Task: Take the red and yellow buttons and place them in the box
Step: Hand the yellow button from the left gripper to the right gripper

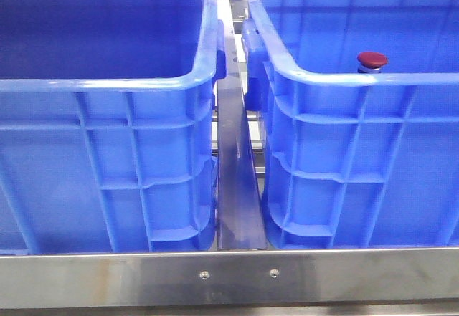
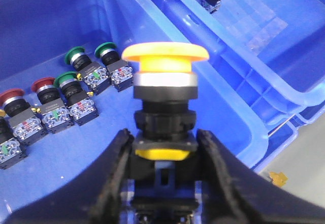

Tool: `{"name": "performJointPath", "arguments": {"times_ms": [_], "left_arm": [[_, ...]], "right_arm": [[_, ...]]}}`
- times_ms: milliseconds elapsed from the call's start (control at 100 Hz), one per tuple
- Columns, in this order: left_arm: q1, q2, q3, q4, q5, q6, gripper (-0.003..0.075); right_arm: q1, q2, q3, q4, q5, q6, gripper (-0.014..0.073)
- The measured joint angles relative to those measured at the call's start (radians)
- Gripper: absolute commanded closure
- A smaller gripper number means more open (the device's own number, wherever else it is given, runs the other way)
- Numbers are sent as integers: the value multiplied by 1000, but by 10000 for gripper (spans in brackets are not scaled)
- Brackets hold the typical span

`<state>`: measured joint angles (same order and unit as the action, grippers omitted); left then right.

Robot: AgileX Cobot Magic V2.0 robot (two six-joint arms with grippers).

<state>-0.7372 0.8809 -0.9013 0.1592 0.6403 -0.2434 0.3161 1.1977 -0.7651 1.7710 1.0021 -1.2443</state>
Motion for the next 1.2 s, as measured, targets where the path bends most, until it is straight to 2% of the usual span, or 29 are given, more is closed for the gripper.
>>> {"name": "performJointPath", "arguments": {"times_ms": [200,680,780,900,960,1060,1200], "left_arm": [[0,0,0,0,0,0,739],[0,0,0,0,0,0,739],[0,0,0,0,0,0,739],[0,0,0,0,-2,0,738],[0,0,0,0,-5,0,731],[0,0,0,2,-5,0,640],[-1,0,0,6,-5,0,372]], "right_arm": [[128,162,-144,0,-52,1,24],[271,423,-395,0,-78,44,39],[283,434,-417,0,-78,44,152],[283,434,-422,0,-80,46,349],[283,436,-422,0,-87,46,406],[283,436,-422,0,-88,47,434],[283,436,-422,0,-88,49,433]]}}
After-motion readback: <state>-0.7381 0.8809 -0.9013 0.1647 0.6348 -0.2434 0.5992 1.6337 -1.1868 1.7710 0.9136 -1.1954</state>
